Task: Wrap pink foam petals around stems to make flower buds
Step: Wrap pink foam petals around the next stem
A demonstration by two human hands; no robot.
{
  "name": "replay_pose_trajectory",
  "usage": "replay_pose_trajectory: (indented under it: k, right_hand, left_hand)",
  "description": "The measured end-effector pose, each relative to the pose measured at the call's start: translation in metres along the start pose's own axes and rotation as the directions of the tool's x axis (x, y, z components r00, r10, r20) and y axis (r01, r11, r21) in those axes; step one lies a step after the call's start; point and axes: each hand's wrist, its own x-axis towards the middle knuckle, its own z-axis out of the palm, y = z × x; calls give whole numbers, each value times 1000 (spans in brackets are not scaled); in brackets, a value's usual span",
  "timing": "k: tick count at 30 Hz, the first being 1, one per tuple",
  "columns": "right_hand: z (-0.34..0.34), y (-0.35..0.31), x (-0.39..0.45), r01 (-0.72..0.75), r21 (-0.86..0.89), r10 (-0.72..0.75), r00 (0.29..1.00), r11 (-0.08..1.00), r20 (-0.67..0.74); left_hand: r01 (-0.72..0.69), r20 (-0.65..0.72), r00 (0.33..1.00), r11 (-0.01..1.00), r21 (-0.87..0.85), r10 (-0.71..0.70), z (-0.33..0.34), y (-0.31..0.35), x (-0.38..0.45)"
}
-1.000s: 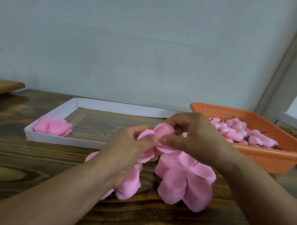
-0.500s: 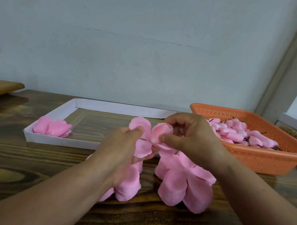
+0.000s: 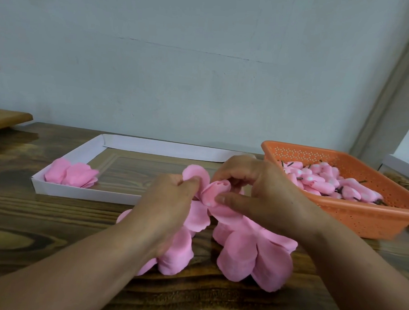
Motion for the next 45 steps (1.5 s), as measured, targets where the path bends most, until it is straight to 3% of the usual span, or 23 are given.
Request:
replay_pose_trajectory:
  k: [5, 12, 16, 19, 25, 30, 38, 45]
  right_hand:
    - [6, 4, 3, -93, 90, 96, 995, 992, -28]
    - [7, 9, 6, -179, 167, 195, 977, 970, -87]
    - [7, 6, 3, -140, 107, 146, 988, 984, -51]
    - [9, 4, 0, -115, 79, 120, 991, 990, -60]
    - [9, 3, 0, -108, 107, 118, 990, 988, -83]
    - [11, 3, 0, -65, 67, 73, 990, 996, -119]
    - [12, 2, -2, 120, -113, -130, 988, 986, -84]
    - [14, 1, -1, 117, -129, -131, 985, 985, -111]
  left_hand:
    - [-100, 121, 989, 993, 70, 91, 1, -1, -7]
    - [-200, 147, 973, 968, 154, 178, 0, 1, -12]
    - [-84, 98, 991, 995, -58, 89, 1, 1, -8]
    - [-1, 62, 998, 992, -123, 9, 0, -2, -1]
    - [-46, 31, 998, 998, -32, 47, -2, -7, 3]
    - [-18, -73, 997, 992, -126, 9, -2, -10, 7]
    - [81, -16, 996, 971, -226, -87, -6, 0, 7]
    - [39, -10, 999, 966, -256, -43, -10, 8, 6]
